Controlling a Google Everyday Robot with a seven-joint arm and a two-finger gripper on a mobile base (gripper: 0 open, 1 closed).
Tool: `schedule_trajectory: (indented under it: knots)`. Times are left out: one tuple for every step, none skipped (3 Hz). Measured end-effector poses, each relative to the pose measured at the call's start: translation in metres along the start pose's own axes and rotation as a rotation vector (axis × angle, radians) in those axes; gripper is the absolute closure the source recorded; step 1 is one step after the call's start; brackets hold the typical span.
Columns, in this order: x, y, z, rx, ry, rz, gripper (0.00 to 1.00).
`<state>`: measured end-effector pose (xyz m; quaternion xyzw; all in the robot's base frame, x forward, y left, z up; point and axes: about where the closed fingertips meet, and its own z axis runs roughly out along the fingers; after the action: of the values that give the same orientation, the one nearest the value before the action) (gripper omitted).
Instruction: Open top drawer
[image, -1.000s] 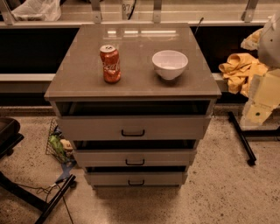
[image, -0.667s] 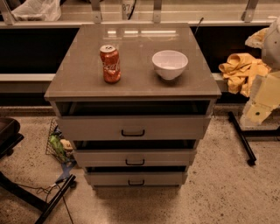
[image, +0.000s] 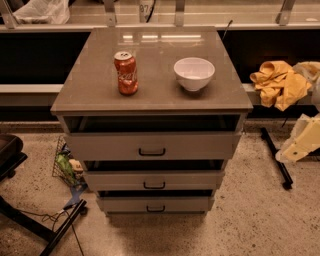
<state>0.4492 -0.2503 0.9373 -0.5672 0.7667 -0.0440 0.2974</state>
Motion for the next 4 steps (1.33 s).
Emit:
schedule_trajectory:
  knots:
    - [0.020,0.006,0.014,0.055,-0.105,0.044,0.00]
    - [0.029,0.016,0.029,0.058,-0.206,0.099,0.00]
    - [0.025,0.016,0.027,0.060,-0.224,0.104,0.00]
    - [0.021,0.022,0.034,0.051,-0.231,0.100,0.00]
